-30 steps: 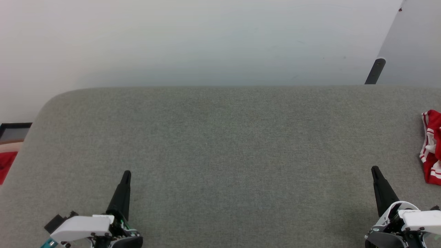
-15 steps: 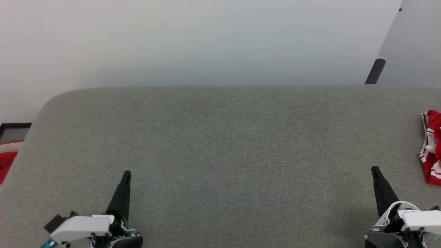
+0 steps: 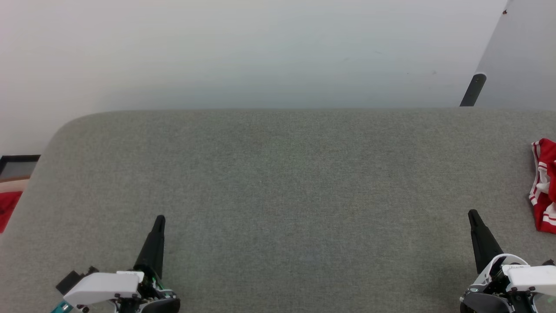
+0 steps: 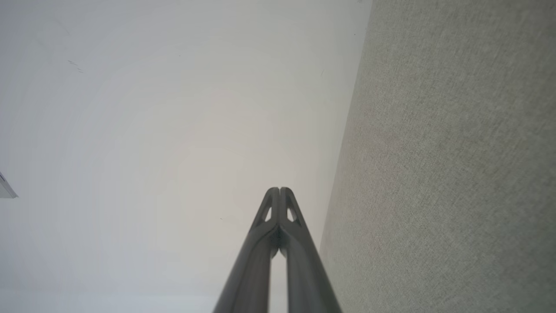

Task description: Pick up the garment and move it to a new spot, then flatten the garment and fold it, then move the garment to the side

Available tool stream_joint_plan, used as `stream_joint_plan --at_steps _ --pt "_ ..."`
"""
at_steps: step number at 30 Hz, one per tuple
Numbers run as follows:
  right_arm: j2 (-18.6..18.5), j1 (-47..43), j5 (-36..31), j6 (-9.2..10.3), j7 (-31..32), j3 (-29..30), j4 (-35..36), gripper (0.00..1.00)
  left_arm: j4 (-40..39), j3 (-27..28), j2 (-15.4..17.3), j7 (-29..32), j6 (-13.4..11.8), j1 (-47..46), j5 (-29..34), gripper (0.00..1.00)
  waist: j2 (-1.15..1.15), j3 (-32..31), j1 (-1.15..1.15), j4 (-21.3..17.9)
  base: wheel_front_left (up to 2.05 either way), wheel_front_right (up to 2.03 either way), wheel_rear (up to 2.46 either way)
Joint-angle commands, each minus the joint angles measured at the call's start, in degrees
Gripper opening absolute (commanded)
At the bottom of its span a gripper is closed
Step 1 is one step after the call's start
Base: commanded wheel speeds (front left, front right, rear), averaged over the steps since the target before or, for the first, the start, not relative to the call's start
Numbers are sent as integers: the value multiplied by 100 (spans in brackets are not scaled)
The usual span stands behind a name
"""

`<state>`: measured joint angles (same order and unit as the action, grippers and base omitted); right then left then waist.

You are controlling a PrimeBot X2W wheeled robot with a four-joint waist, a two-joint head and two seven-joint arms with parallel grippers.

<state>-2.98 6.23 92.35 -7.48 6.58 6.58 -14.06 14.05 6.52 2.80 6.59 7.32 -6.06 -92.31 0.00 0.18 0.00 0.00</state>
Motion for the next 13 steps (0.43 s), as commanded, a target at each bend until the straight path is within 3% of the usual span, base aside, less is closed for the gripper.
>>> stream_joint_plan --at_steps 1,13 --pt "22 13 14 -2 12 -3 0 0 3 -1 -1 9 31 -52 -20 0 0 0 0 0 0 0 0" --pt "22 13 14 -2 12 -3 0 0 3 -1 -1 9 31 -52 -20 0 0 0 0 0 0 0 0"
